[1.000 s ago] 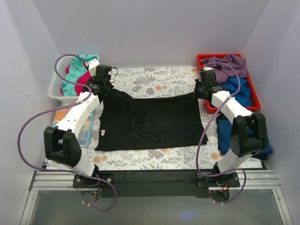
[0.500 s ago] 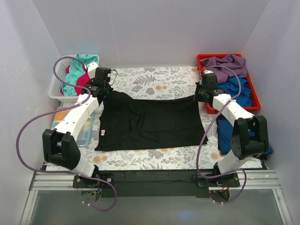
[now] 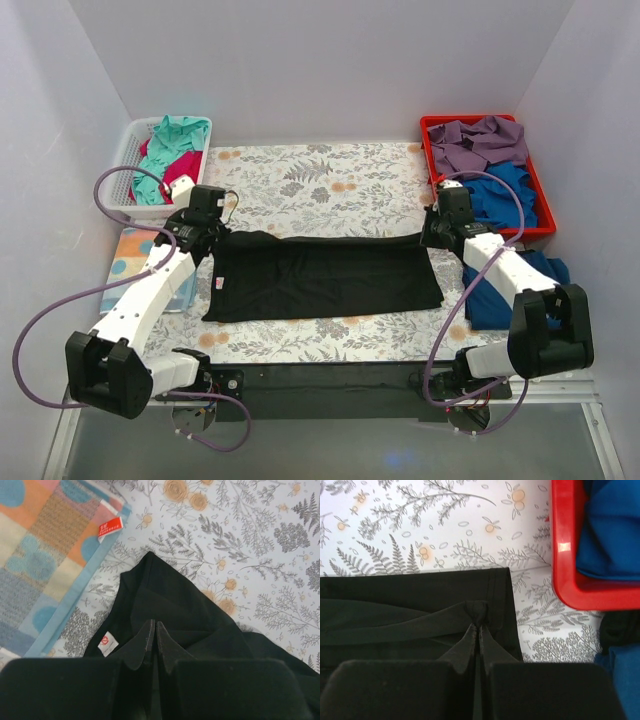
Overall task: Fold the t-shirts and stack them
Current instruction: Fold the other side of the tshirt into a rectangle
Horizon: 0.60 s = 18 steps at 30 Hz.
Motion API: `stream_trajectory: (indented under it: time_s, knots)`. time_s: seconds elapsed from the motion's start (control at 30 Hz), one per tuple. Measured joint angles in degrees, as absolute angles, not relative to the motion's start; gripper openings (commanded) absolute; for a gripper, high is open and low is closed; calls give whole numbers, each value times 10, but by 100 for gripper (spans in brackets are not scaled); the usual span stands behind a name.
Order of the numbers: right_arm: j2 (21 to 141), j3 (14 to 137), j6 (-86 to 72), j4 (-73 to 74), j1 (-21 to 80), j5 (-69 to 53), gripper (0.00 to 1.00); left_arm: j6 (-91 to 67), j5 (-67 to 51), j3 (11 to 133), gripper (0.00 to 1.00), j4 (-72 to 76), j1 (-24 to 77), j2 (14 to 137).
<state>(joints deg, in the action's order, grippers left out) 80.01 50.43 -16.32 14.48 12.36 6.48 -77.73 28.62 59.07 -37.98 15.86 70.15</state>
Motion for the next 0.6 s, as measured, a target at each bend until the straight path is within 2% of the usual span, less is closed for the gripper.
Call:
stream_trajectory:
  time_s: [0.17,0.6]
  knots:
    - [776,469,-164,149,123,72,1,-803,275,547,0,-401,159,660]
    - [779,414,-178,156,119,77,1,-850,239,462,0,-426,159,653]
